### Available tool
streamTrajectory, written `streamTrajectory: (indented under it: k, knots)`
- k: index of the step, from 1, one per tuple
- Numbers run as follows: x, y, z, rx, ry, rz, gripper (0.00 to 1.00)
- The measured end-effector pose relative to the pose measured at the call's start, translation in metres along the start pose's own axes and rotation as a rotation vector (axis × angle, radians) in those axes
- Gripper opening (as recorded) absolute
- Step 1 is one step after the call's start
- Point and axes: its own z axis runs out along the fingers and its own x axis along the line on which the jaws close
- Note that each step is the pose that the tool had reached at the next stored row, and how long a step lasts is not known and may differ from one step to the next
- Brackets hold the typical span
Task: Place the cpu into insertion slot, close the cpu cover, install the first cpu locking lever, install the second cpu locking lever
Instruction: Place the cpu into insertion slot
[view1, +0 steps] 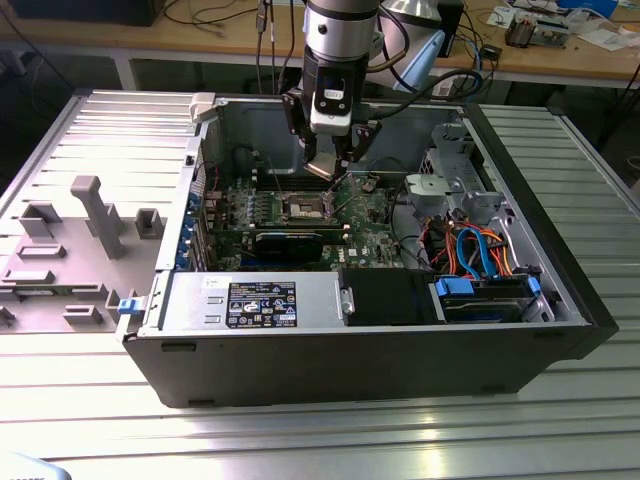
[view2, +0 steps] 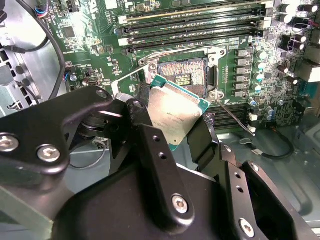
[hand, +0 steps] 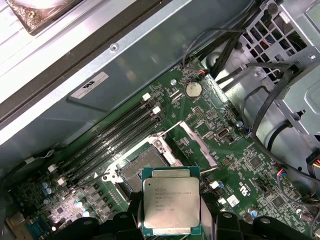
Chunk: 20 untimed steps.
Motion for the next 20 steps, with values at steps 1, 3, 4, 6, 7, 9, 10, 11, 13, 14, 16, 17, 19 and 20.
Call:
streamTrajectory:
  k: [1, 3, 4, 6, 7, 9, 10, 11, 13, 14, 16, 17, 19, 20]
  knots:
    - [0.0, 0.0, 0.0, 0.0, 0.0, 0.001, 0.55]
    - [0.0, 0.0, 0.0, 0.0, -0.0001, 0.003, 0.55]
    - [0.0, 0.0, 0.0, 0.0, -0.0001, 0.004, 0.55]
    - [0.0, -0.0001, -0.0001, 0.0004, -0.0004, 0.005, 0.55]
    - [0.0, 0.0, 0.0, 0.0003, -0.0004, 0.005, 0.55]
    - [0.0, 0.0, 0.0, 0.0003, -0.0004, 0.006, 0.55]
    - [0.0, 0.0, 0.0, 0.0003, -0.0004, 0.006, 0.55]
    - [0.0, 0.0, 0.0, 0.0002, -0.0004, 0.006, 0.55]
    - [0.0001, -0.0001, 0.0, 0.0002, -0.0004, 0.006, 0.55]
    - [0.0001, -0.0001, 0.0, 0.0003, -0.0004, 0.007, 0.55]
    - [0.0001, -0.0001, 0.0, 0.0002, -0.0005, 0.011, 0.55]
    - [0.0001, -0.0001, 0.0, 0.0002, -0.0005, 0.012, 0.55]
    - [0.0001, -0.0001, 0.0, 0.0002, -0.0006, 0.013, 0.55]
    - [0.0001, -0.0001, 0.0, 0.0002, -0.0006, 0.013, 0.55]
